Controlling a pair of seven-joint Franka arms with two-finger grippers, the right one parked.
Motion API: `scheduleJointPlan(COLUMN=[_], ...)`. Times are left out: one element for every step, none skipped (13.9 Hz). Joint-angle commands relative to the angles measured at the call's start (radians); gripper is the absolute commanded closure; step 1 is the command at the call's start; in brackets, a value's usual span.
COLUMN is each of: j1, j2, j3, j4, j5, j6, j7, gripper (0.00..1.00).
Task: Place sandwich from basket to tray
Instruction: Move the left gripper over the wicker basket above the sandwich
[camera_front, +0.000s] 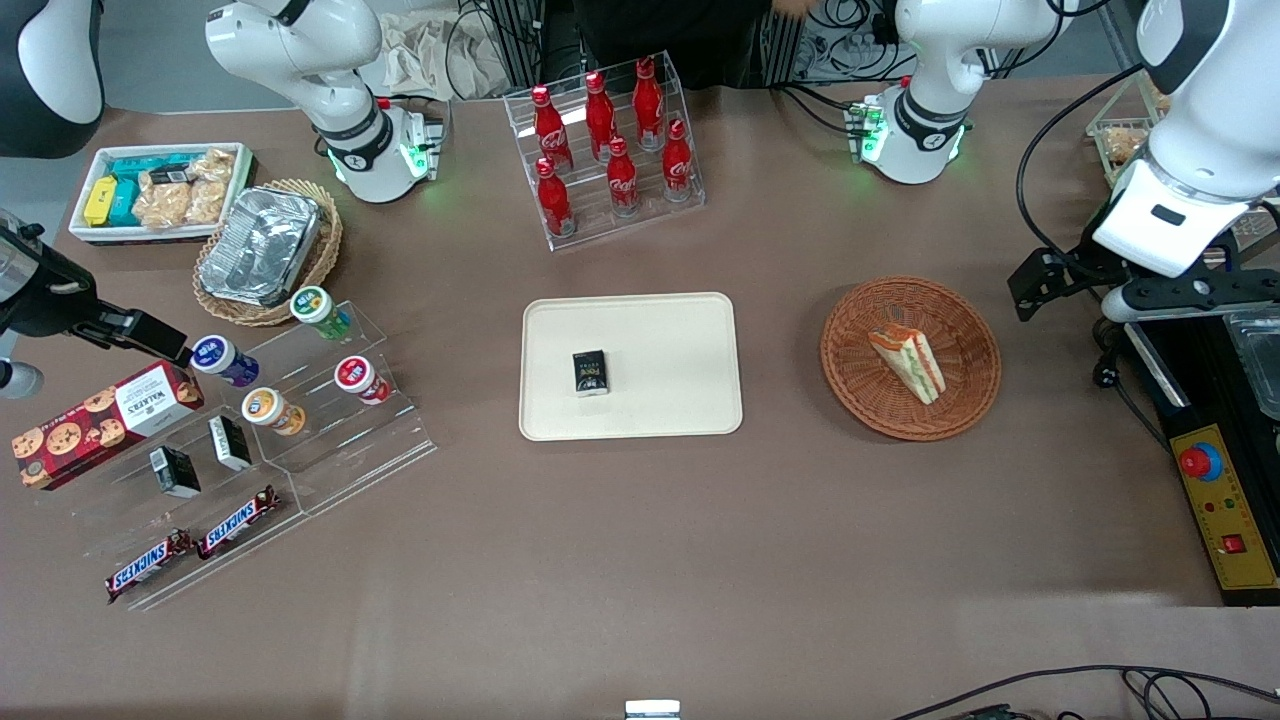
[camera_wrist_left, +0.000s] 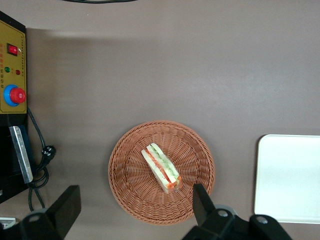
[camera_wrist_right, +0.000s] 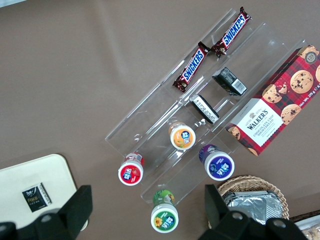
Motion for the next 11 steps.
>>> scheduleJointPlan(j1=[0.000, 0.000, 0.000, -0.002, -0.003, -0.003, -0.002, -0.002, 0.000, 0.000, 0.001], j2=[-0.005, -0.005, -0.002, 0.000, 0.000, -0.004, -0.010, -0.014, -0.020, -0.036, -0.055], j3=[-0.003, -0.003, -0.003, -0.003, -0.003, -0.003, -0.001, -0.001, -0.001, -0.001, 0.000], j4=[0.026, 0.026, 0.026, 0.026, 0.024, 0.019, 0.013, 0.007, 0.000, -0.019, -0.048], j5=[0.015, 0.013, 0.013, 0.016, 0.016, 0.016, 0.016, 0.016, 0.018, 0.016, 0.016], j6=[-0.033, -0.033, -0.035, -0.035, -0.035, -0.035, -0.041, -0.056, -0.079, -0.084, -0.082], j7=[-0.011, -0.013, -0.014, -0.016, -0.016, -0.016, -0.014, -0.013, -0.009, -0.020, -0.058], gripper=[0.01, 0.01, 0.01, 0.01, 0.01, 0.01, 0.01, 0.01, 0.01, 0.01, 0.01])
